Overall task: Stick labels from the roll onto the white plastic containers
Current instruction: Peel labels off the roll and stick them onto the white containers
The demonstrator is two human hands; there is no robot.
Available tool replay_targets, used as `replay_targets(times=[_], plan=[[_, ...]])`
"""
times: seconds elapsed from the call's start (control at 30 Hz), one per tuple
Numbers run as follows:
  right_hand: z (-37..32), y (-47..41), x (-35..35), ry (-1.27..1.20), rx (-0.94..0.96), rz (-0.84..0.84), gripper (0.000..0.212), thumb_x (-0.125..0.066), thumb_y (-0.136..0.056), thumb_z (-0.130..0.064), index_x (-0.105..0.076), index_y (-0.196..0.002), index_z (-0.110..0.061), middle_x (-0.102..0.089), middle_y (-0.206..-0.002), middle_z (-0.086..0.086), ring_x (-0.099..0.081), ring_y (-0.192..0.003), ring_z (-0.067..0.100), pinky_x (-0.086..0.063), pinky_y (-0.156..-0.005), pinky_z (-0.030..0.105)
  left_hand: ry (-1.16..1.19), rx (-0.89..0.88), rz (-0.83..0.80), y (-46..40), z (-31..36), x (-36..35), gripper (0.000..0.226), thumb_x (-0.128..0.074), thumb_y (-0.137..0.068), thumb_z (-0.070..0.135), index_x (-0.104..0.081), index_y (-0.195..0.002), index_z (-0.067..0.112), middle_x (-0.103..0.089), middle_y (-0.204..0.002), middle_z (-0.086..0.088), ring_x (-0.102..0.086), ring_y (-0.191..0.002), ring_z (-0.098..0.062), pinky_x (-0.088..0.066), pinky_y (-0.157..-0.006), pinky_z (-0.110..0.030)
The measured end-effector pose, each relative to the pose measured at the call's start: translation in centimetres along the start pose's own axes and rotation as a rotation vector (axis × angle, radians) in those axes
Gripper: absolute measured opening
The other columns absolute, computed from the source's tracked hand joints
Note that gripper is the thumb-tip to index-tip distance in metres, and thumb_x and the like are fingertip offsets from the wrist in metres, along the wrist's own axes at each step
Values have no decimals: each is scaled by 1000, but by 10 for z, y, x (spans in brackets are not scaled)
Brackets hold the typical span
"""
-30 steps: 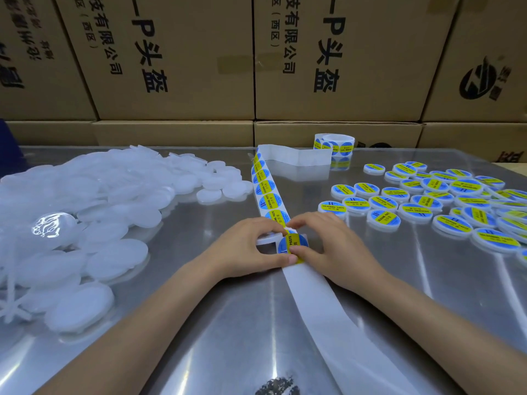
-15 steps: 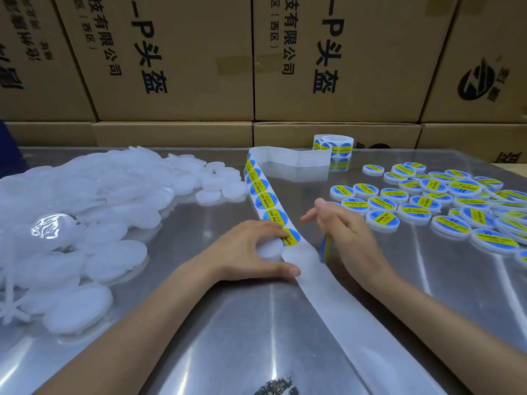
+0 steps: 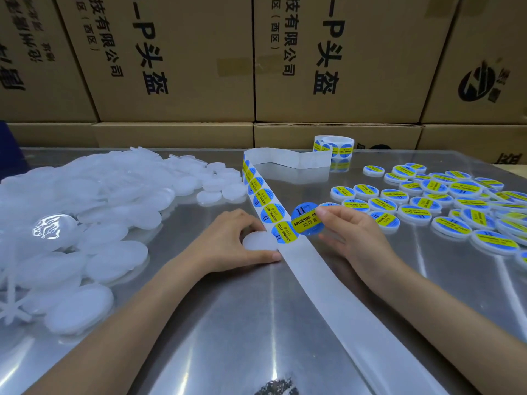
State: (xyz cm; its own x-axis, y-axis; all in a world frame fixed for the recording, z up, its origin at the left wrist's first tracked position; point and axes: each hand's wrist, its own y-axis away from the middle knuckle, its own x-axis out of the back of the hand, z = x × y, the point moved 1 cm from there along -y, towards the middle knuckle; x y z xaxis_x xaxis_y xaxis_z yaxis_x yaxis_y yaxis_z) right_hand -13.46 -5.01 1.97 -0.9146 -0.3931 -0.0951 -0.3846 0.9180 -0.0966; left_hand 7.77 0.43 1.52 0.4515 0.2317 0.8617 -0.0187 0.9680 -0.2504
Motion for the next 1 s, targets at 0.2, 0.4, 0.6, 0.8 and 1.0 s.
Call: replay_targets(times=[0.2, 0.4, 0.6, 0.8, 1.0], plan=[[1, -1, -2, -97, -74, -59, 22, -70, -69, -33, -75, -81, -15, -74, -96, 4, -67, -102, 16, -49, -95, 32, 121, -220, 170, 1, 21, -2, 61, -82, -67, 43, -60, -121, 28, -53, -111, 11, -49, -100, 0, -41, -88, -19], [-1, 3, -3, -124, -107, -119, 21, -70, -62, -34, -76, -72, -17, -75, -89, 5, -71, -85, 12, -54, -67, 17, 156, -327, 266, 2, 40, -8, 69, -84, -66, 37, -55, -125, 18, -57, -110, 13, -48, -93, 5, -36, -81, -7], [-1, 2, -4, -62, -137, -115, 36, -71, -58, -39, -73, -85, -15, -75, -93, 6, -70, -90, 14, -50, -86, 28, 172, -328, 281, 2, 45, -10, 73, -84, -66, 37, -51, -128, 17, -57, -110, 14, -47, -90, 15, -37, -83, -8], [0, 1, -4, -28, -138, -85, 37, -71, -60, -39, -72, -88, -15, -75, -93, 5, -69, -90, 14, -49, -79, 24, 184, -331, 288, 4, 47, -10, 74, -84, -66, 38, -52, -129, 17, -58, -110, 13, -48, -89, 14, -39, -81, -7], [0, 3, -6, -59, -116, -77, 11, -67, -83, -20, -73, -77, -13, -75, -85, 8, -71, -75, 12, -53, -60, 17, 203, -333, 306, 5, 49, -10, 74, -85, -64, 40, -53, -127, 18, -62, -110, 9, -52, -82, 3, -46, -80, -16]])
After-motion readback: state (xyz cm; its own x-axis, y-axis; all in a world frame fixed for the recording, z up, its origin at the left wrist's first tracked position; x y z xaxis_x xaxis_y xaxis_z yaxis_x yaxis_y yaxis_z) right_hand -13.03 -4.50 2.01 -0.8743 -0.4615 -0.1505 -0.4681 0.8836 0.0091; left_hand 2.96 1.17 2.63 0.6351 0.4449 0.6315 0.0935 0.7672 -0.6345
